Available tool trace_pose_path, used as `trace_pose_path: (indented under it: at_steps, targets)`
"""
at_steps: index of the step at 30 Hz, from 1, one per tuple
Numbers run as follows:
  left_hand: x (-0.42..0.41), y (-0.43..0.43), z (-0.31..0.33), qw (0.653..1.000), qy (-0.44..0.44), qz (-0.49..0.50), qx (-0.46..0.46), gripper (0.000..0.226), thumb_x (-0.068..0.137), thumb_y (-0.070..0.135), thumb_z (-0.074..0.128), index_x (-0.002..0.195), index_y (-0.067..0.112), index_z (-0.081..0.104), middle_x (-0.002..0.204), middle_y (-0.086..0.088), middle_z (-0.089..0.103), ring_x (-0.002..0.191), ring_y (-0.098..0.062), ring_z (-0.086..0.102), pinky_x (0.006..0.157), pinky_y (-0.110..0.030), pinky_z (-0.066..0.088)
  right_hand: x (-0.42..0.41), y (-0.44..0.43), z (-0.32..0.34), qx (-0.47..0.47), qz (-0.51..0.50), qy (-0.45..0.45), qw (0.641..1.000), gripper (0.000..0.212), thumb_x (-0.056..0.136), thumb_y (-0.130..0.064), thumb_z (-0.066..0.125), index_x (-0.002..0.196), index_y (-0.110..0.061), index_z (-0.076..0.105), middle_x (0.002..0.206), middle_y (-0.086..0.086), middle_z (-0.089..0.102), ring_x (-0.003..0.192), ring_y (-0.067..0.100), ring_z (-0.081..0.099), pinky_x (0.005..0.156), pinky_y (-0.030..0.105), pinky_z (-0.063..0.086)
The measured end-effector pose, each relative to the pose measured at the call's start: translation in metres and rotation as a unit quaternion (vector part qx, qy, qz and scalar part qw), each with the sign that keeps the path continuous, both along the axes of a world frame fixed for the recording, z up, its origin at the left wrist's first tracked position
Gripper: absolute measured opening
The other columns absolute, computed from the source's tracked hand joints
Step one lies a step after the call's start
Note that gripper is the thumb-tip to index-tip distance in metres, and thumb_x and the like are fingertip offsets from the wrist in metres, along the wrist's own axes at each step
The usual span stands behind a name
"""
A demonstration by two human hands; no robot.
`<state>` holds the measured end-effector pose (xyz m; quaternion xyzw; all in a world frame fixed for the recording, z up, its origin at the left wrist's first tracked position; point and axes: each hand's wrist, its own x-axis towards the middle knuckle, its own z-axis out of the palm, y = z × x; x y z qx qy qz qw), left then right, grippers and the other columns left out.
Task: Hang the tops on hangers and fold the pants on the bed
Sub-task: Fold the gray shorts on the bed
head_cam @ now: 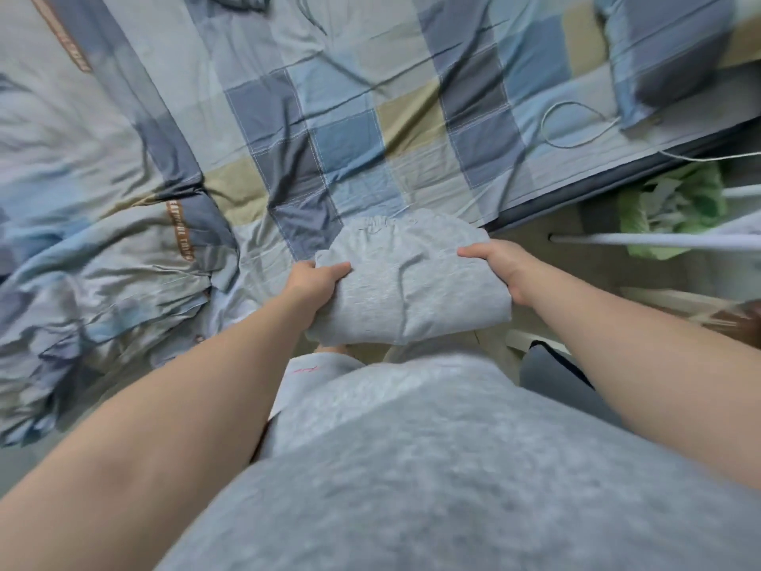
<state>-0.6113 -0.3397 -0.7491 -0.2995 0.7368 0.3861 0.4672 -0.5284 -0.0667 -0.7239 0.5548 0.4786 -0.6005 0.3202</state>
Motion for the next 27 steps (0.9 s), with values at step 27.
trace_pose_path:
  at_steps: [27]
  targets:
    - [0.149,0.189,0.241,0.704,0.287,-0.502,0.412,0.014,0.086,0.033,0.076,0.088,0.027,0.064,0.085,0.015,0.071,0.075,0.003,0.065,0.064,-0.013,0.048,0.356,-0.087,0.255,0.331,-0.578,0.263,0.697,0.023,0.075,-0.020,0.079,0.098,-0.019,0.078,0.102,0.008,0.077,0.092,0.025,0.075,0.067,0.030,0.058]
